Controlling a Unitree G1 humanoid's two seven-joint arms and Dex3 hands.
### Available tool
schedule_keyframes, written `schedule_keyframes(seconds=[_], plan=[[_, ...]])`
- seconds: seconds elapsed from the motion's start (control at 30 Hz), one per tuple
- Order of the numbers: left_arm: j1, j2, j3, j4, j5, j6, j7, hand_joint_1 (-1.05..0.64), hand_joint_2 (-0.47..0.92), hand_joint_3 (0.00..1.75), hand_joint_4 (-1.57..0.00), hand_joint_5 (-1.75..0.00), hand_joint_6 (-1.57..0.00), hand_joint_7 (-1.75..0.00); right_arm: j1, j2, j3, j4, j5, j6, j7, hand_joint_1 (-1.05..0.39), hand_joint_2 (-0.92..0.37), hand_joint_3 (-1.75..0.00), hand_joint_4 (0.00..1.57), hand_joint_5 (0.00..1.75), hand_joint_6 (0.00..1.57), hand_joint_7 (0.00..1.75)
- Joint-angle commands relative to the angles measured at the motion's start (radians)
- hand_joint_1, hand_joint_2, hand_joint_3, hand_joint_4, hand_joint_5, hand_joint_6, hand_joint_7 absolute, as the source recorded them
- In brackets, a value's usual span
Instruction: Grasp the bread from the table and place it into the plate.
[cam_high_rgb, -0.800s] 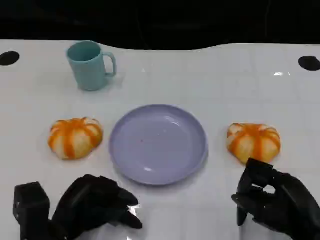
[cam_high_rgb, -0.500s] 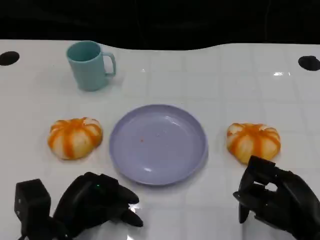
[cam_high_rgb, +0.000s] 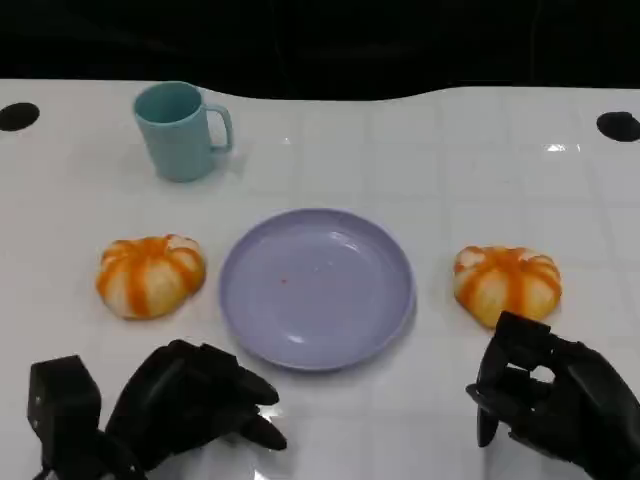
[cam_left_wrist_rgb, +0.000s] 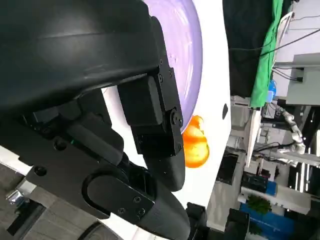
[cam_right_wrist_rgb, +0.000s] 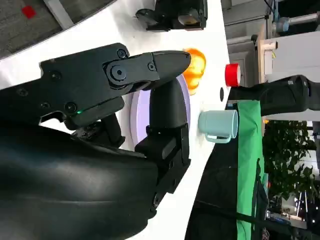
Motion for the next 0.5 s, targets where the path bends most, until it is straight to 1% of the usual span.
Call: schedule_keyframes(seconds=[0.03, 0.07, 0.1, 0.13, 0.17, 0.23, 0.27, 0.3, 0.33, 0.4, 0.47, 0.5], plan=[[0.013, 0.014, 0.001, -0.009, 0.007, 0.011, 0.012, -1.05, 0.76, 0.00, -1.57, -0.22, -1.57, -0.02, 0.005, -0.023, -0.006, -0.019, 0.005, -0.002, 0.008, -0.47, -0.92, -0.16, 0.74, 1.75, 0.58, 1.74], [0.012, 0.014, 0.001, -0.008, 0.006, 0.013, 0.010, -1.05, 0.77, 0.00, -1.57, -0.22, -1.57, -0.02, 0.002, -0.026, -0.007, -0.017, 0.000, -0.015, 0.010, -0.49, -0.92, -0.16, 0.72, 1.75, 0.56, 1.72], [0.012, 0.014, 0.002, -0.007, 0.005, 0.013, 0.010, -1.05, 0.76, 0.00, -1.57, -0.22, -1.57, -0.02, 0.000, -0.027, -0.008, -0.014, -0.006, -0.032, 0.010, -0.51, -0.92, -0.16, 0.67, 1.75, 0.56, 1.61], [0.012, 0.013, 0.002, -0.007, 0.005, 0.014, 0.010, -1.05, 0.76, 0.00, -1.57, -0.22, -1.57, -0.02, -0.002, -0.028, -0.009, -0.012, -0.011, -0.047, 0.009, -0.52, -0.92, -0.15, 0.61, 1.74, 0.57, 1.47], [0.011, 0.013, 0.002, -0.005, 0.003, 0.015, 0.008, -1.05, 0.76, 0.00, -1.57, -0.22, -1.57, -0.02, -0.006, -0.028, -0.011, -0.009, -0.017, -0.072, 0.008, -0.53, -0.92, -0.15, 0.58, 1.74, 0.58, 1.40], [0.010, 0.012, 0.003, -0.003, 0.001, 0.016, 0.005, -1.05, 0.76, 0.00, -1.57, -0.22, -1.57, -0.02, -0.013, -0.031, -0.014, -0.002, -0.029, -0.121, 0.005, -0.54, -0.92, -0.14, 0.51, 1.54, 0.56, 1.16], [0.010, 0.012, 0.002, -0.003, 0.001, 0.016, 0.005, -1.05, 0.76, 0.00, -1.57, -0.22, -1.57, -0.02, -0.015, -0.032, -0.014, 0.002, -0.032, -0.138, 0.005, -0.54, -0.92, -0.15, 0.49, 1.47, 0.54, 1.08], [0.011, 0.012, 0.002, -0.005, 0.001, 0.017, 0.006, -1.05, 0.76, 0.00, -1.57, -0.22, -1.57, -0.02, -0.020, -0.037, -0.016, 0.008, -0.038, -0.160, 0.008, -0.54, -0.92, -0.15, 0.48, 1.43, 0.54, 1.04], [0.011, 0.012, 0.002, -0.006, 0.001, 0.017, 0.006, -1.05, 0.76, 0.00, -1.57, -0.23, -1.57, -0.02, -0.027, -0.044, -0.017, 0.017, -0.044, -0.187, 0.012, -0.53, -0.92, -0.16, 0.46, 1.32, 0.49, 0.91], [0.012, 0.012, 0.003, -0.008, 0.000, 0.018, 0.005, -1.05, 0.76, 0.00, -1.57, -0.23, -1.57, -0.02, -0.038, -0.057, -0.019, 0.034, -0.063, -0.234, 0.011, -0.51, -0.92, -0.16, 0.46, 1.24, 0.46, 0.80], [0.013, 0.011, 0.003, -0.010, -0.001, 0.022, 0.006, -1.05, 0.75, 0.00, -1.57, -0.23, -1.57, -0.02, -0.050, -0.068, -0.024, 0.049, -0.099, -0.279, -0.008, -0.49, -0.92, -0.12, 0.42, 1.07, 0.44, 0.61], [0.014, 0.011, 0.003, -0.011, 0.000, 0.021, 0.008, -1.05, 0.75, 0.00, -1.57, -0.23, -1.57, -0.02, -0.055, -0.073, -0.028, 0.057, -0.120, -0.304, -0.020, -0.49, -0.92, -0.11, 0.40, 1.01, 0.44, 0.55]])
